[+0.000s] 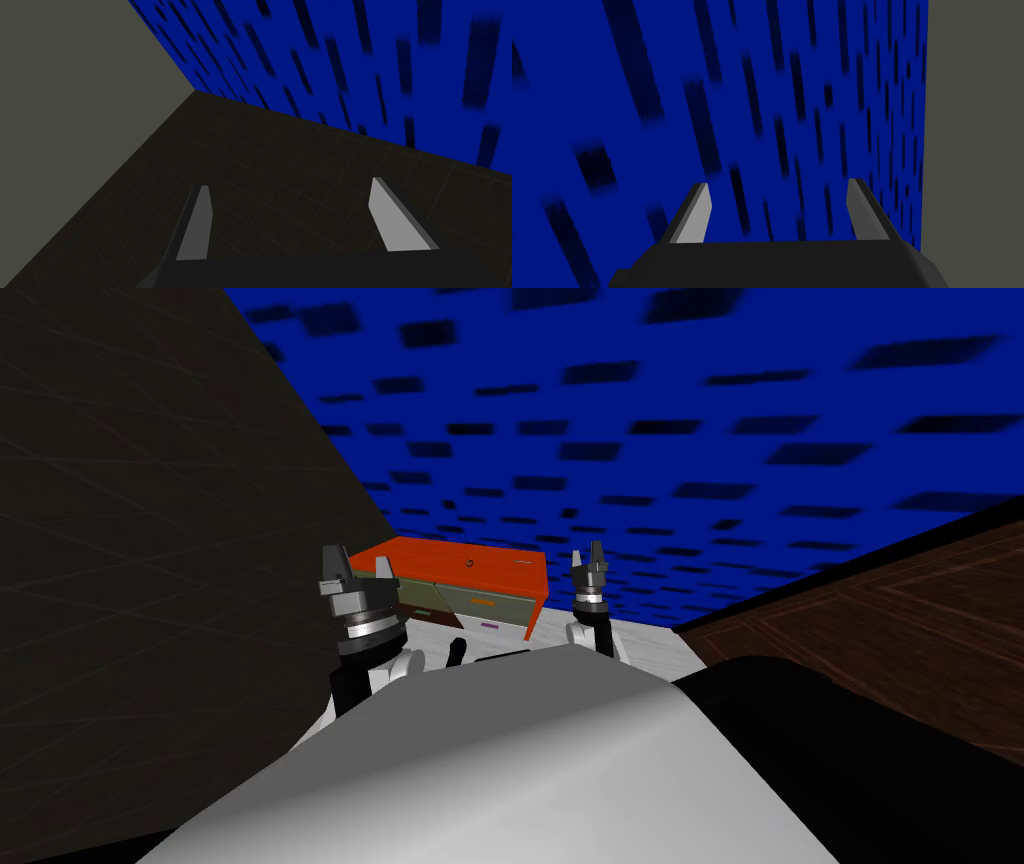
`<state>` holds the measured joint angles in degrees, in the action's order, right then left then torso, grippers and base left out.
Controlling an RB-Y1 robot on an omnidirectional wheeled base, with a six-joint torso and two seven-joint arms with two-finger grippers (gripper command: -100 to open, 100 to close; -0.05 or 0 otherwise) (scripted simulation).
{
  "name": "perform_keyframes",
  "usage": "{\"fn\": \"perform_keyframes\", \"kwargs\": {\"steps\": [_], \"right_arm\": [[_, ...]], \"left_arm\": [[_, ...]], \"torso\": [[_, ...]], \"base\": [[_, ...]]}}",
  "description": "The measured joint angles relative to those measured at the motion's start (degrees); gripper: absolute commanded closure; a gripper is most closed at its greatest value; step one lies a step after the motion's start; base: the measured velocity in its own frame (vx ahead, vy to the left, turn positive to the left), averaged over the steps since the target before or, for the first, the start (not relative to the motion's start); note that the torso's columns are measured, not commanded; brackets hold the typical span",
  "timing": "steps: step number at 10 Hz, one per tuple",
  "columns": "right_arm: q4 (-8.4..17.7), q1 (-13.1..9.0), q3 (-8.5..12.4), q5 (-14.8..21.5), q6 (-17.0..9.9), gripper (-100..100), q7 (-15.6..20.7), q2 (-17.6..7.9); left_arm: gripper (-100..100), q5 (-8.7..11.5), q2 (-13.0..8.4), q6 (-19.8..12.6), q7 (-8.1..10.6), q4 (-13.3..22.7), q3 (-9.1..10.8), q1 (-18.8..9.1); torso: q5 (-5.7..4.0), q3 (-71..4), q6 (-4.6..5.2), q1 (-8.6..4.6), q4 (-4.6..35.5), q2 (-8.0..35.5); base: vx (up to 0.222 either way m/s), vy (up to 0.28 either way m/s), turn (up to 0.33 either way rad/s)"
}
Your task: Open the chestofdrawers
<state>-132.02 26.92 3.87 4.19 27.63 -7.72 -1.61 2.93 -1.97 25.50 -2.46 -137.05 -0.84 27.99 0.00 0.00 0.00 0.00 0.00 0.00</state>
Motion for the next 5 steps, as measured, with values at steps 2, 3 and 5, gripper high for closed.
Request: {"fn": "perform_keyframes", "kwargs": {"steps": [2, 3, 5], "right_arm": [[0.0, 0.0, 0.0, 0.0, 0.0, 0, 0.0, 0.0], [0.0, 0.0, 0.0, 0.0, 0.0, 0, 0.0, 0.0], [0.0, 0.0, 0.0, 0.0, 0.0, 0, 0.0, 0.0]], "left_arm": [[0, 0.0, 0.0, 0.0, 0.0, 0.0, 0.0, 0.0], [0, 0.0, 0.0, 0.0, 0.0, 0.0, 0.0, 0.0], [0, 0.0, 0.0, 0.0, 0.0, 0.0, 0.0, 0.0]], "torso": [[0.0, -12.0, 0.0, 0.0, 6.0, 6.0], [0.0, -20.1, 0.0, 0.0, 10.1, 10.0], [0.0, -36.9, 0.0, 0.0, 18.5, 18.5]], "base": [[0.0, 0.0, 0.0], [0.0, 0.0, 0.0], [0.0, 0.0, 0.0]]}}
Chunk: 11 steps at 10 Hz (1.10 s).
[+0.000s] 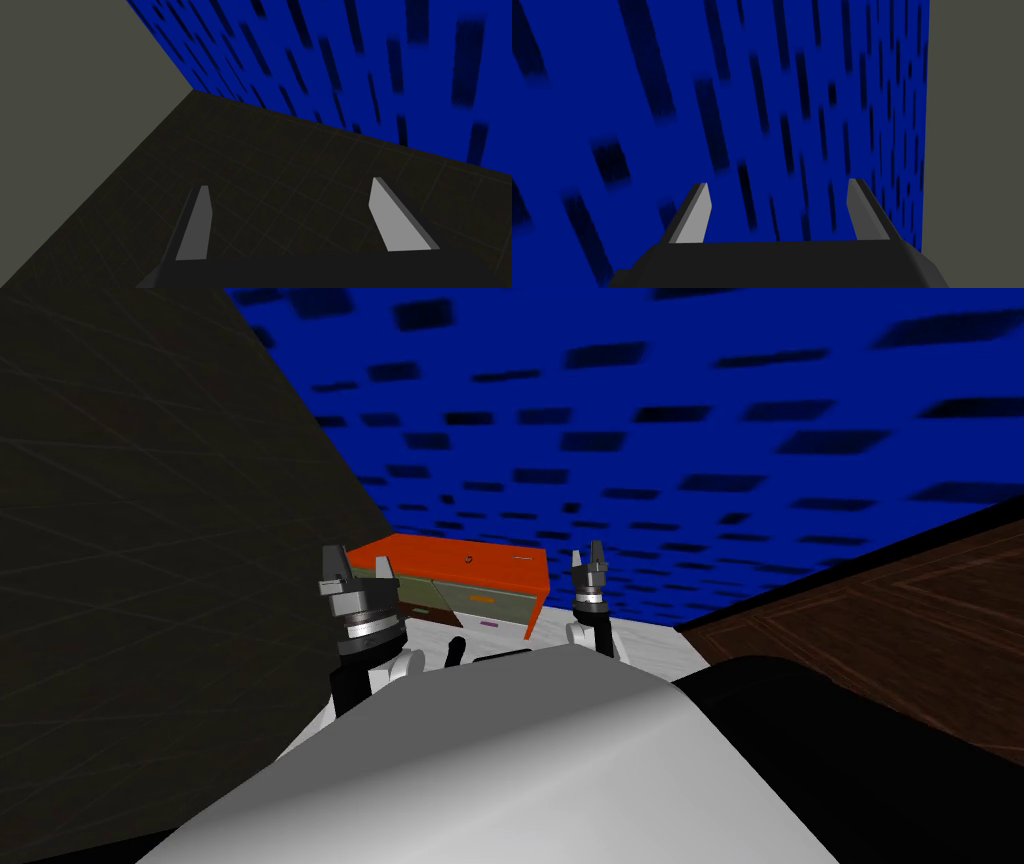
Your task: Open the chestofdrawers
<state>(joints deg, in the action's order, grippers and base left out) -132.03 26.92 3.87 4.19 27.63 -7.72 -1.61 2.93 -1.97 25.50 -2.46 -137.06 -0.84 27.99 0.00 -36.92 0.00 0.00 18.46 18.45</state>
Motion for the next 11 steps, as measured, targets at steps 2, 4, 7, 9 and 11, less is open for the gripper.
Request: {"fn": "perform_keyframes", "kwargs": {"steps": [2, 4, 7, 9, 11], "right_arm": [[0.0, 0.0, 0.0, 0.0, 0.0, 0, 0.0, 0.0], [0.0, 0.0, 0.0, 0.0, 0.0, 0, 0.0, 0.0], [0.0, 0.0, 0.0, 0.0, 0.0, 0, 0.0, 0.0], [0.0, 0.0, 0.0, 0.0, 0.0, 0, 0.0, 0.0], [0.0, 0.0, 0.0, 0.0, 0.0, 0, 0.0, 0.0]], "left_arm": [[0, 0.0, 0.0, 0.0, 0.0, 0.0, 0.0, 0.0], [0, 0.0, 0.0, 0.0, 0.0, 0.0, 0.0, 0.0], [-100, -0.3, -2.1, 0.0, -0.1, 1.7, -0.42, -0.4], [-100, -0.7, -4.0, -0.5, -0.23, 4.8, -0.97, -1.4], [-100, -1.0, -4.9, -0.9, -0.25, 7.5, -1.38, -2.0]], "torso": [[0.0, -16.9, 0.0, 0.0, 8.5, 8.5], [0.0, -33.8, 0.0, 0.0, 16.9, 16.9], [0.01, -47.3, 0.0, 0.04, 23.6, 23.6], [0.01, -47.7, 0.0, 0.04, 23.8, 23.8], [-0.01, -47.6, -0.01, -0.03, 23.8, 23.8]], "base": [[0.0, 0.0, 0.0], [0.0, 0.0, 0.0], [0.013, 0.012, -0.045], [0.018, 0.023, -0.057], [0.021, 0.017, -0.047]]}}
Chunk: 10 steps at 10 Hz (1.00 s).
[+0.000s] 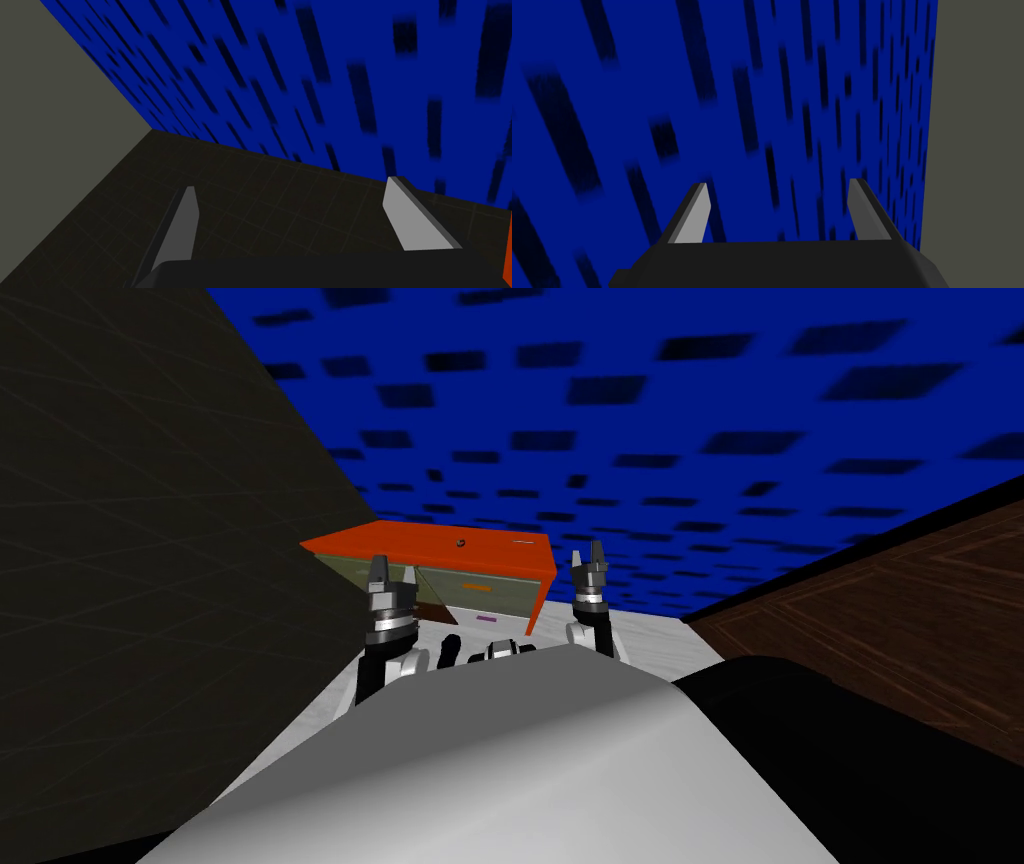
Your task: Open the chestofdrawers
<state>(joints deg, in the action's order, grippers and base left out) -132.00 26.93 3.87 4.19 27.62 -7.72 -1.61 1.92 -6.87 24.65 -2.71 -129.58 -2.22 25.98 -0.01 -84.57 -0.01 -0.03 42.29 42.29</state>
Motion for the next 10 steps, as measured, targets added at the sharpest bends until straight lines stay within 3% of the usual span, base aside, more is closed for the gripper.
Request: {"fn": "perform_keyframes", "kwargs": {"steps": [5, 10], "right_arm": [[0.0, 0.0, 0.0, 0.0, 0.0, 0, 0.0, 0.0], [0.0, 0.0, 0.0, 0.0, 0.0, 0, 0.0, 0.0]], "left_arm": [[-100, -0.7, -0.9, -1.1, 0.01, 7.0, -0.94, -1.9], [-100, -1.7, -0.3, -2.6, -0.36, 13.4, -2.25, -4.1]], "torso": [[0.01, 0.0, 0.0, 0.03, 0.0, 0.0], [0.01, 0.0, 0.0, 0.02, 0.0, 0.0]], "base": [[0.019, 0.019, -0.053], [0.015, 0.018, -0.045]]}}
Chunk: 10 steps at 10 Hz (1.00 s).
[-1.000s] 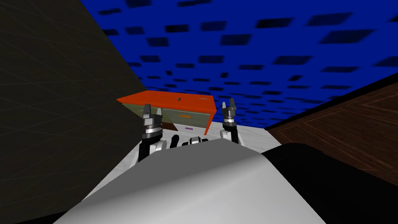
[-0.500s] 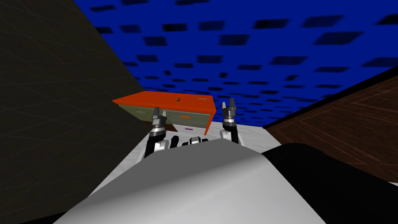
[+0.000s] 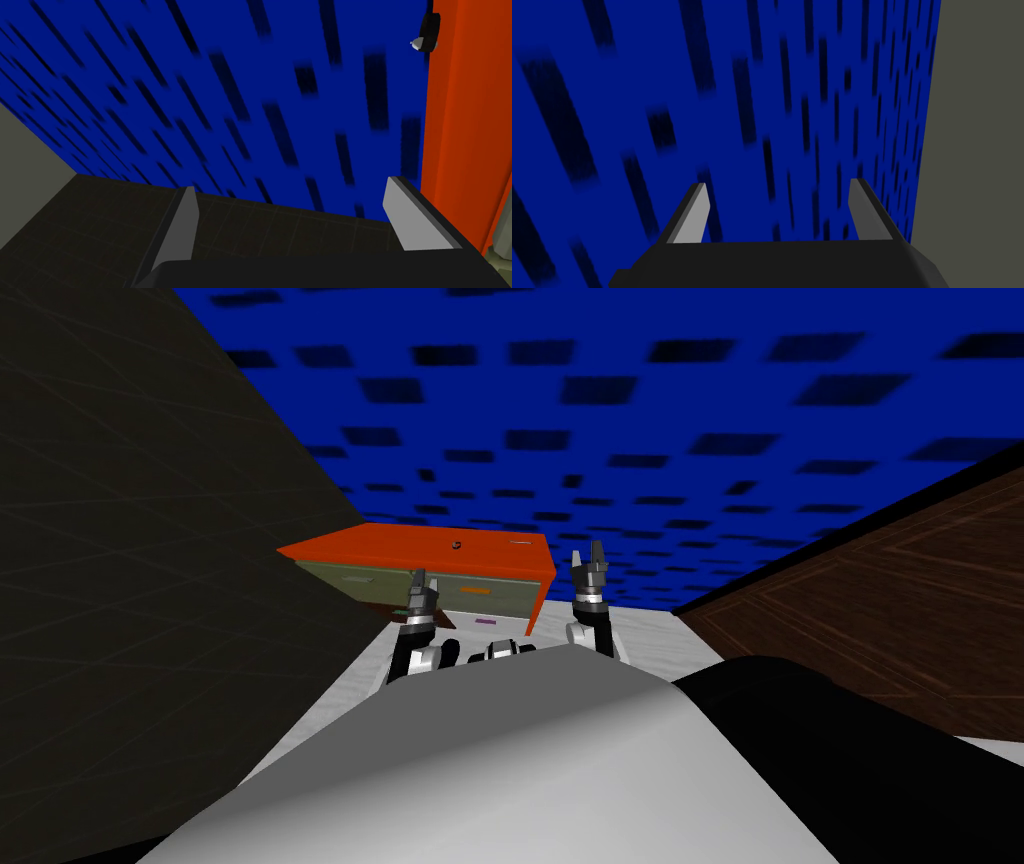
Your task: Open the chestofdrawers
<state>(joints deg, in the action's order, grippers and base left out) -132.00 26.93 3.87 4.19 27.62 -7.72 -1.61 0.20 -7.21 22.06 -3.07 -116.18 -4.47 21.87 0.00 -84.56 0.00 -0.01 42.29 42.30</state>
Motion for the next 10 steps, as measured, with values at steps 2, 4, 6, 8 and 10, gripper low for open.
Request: {"fn": "perform_keyframes", "kwargs": {"steps": [2, 4, 6, 8, 10], "right_arm": [[0.0, 0.0, 0.0, 0.0, 0.0, 0, 0.0, 0.0], [0.0, 0.0, 0.0, 0.0, 0.0, 0, 0.0, 0.0], [0.0, 0.0, 0.0, 0.0, 0.0, 0, 0.0, 0.0], [0.0, 0.0, 0.0, 0.0, 0.0, 0, 0.0, 0.0], [0.0, 0.0, 0.0, 0.0, 0.0, 0, 0.0, 0.0]], "left_arm": [[-100, -0.3, 0.3, -0.2, -0.12, 2.2, -0.47, -0.3], [-100, -0.4, 0.3, -0.7, 0.15, 4.8, -0.41, -1.6], [-100, -0.7, 0.7, -1.0, -0.03, 7.2, -0.89, -2.3], [-100, -1.1, 1.0, -1.3, -0.21, 9.6, -1.4, -2.9], [-100, -1.5, 1.2, -1.7, -0.47, 12.2, -1.97, -3.8]], "torso": [[0.0, 0.0, 0.0, 0.01, 0.0, 0.0], [0.0, 0.0, 0.0, 0.01, 0.0, 0.0], [0.01, 0.0, 0.0, 0.02, 0.0, 0.0], [0.01, 0.0, 0.0, 0.02, 0.0, 0.0], [0.0, 0.0, 0.0, 0.01, 0.0, 0.0]], "base": [[0.014, 0.014, -0.045], [0.013, 0.013, -0.034], [0.013, 0.019, -0.045], [0.015, 0.018, -0.042], [0.016, 0.018, -0.051]]}}
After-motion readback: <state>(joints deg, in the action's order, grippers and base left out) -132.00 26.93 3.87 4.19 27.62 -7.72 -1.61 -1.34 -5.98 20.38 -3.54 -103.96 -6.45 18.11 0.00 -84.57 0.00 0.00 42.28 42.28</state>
